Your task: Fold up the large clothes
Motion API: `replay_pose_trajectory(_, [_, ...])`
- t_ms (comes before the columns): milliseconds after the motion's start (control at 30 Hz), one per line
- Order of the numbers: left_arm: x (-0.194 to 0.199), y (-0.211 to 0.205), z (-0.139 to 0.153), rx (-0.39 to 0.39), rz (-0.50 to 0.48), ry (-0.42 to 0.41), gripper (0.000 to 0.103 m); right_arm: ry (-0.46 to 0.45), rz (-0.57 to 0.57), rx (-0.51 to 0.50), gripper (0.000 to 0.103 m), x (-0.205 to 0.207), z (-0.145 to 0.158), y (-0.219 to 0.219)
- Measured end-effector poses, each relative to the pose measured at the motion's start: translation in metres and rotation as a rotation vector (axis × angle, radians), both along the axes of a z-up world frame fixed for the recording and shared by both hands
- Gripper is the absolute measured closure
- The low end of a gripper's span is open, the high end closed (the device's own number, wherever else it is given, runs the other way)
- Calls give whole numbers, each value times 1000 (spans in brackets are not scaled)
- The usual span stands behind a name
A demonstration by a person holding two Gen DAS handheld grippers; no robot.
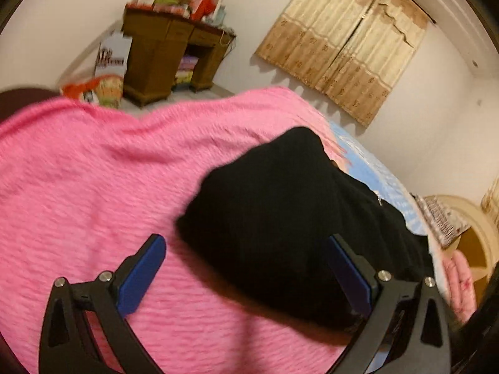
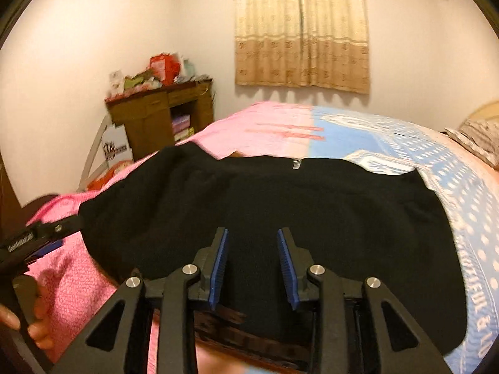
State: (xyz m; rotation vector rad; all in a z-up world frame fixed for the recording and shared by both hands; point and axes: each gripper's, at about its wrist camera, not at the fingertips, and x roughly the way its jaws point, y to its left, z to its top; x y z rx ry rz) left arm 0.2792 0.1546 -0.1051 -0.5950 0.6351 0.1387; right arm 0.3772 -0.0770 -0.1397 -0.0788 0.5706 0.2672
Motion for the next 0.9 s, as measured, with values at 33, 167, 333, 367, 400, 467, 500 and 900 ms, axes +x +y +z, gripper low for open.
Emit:
replay_pose_trajectory(33, [8,-1,-7,-45,3,18,0,33,-1,-13,69,7,-12,4])
replay_pose_trajectory(167, [18,2,-33,-264,24,38,0,73,14,-3,69,17,-40,1])
replay_pose_trajectory(333, [27,-2,-31,-223,92,12,0,75,20,30,69,17,-44,-2])
replay_pose_trajectory(367, [29,-4,-31,-212,99,7,0,72,20,28,69,16,-44,-1])
replay_pose_trajectory(400, [30,-7,-31,-201,103,0,0,72,20,30,68,16,-44,-1])
replay_pose_trajectory(467, [32,-11,-31,-162,95,-7,0,71,22,40,68,15,-45,-3])
replay_pose_trajectory(500, [31,-11,-31,-153,89,-13,0,72,24,46,68,16,-45,-3])
replay_pose_trajectory(900, [30,-9,-6,-76,-1,-113,54,79,3,261,69,12,-19,-29])
